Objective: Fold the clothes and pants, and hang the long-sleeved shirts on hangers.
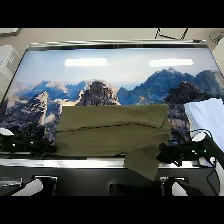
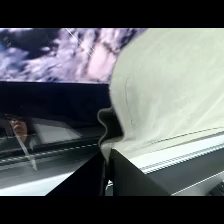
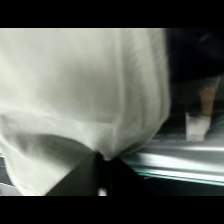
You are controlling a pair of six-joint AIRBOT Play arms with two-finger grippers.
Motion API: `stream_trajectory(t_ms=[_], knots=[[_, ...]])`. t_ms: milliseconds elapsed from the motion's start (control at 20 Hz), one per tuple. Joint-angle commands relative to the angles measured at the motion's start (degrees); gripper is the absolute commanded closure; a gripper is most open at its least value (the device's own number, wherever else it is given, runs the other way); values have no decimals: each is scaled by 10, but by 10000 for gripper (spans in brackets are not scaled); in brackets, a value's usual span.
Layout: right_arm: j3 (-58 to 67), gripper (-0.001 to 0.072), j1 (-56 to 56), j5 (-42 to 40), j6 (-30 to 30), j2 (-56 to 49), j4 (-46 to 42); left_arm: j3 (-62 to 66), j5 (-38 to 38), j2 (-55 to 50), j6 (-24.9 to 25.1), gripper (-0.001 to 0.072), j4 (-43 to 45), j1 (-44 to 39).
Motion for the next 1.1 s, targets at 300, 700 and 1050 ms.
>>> stream_trajectory(t_ms=[300, 700, 1050], knots=[[254, 679, 1, 49, -2, -17, 26, 165, -38, 6, -25, 685, -89, -11], [516, 677, 52, -8, 23, -250, 73, 390, 49, -184, -97, 684, -96, -130], [546, 662, 65, -47, 50, -361, 99, 469, 38, -317, -142, 652, -97, -138]])
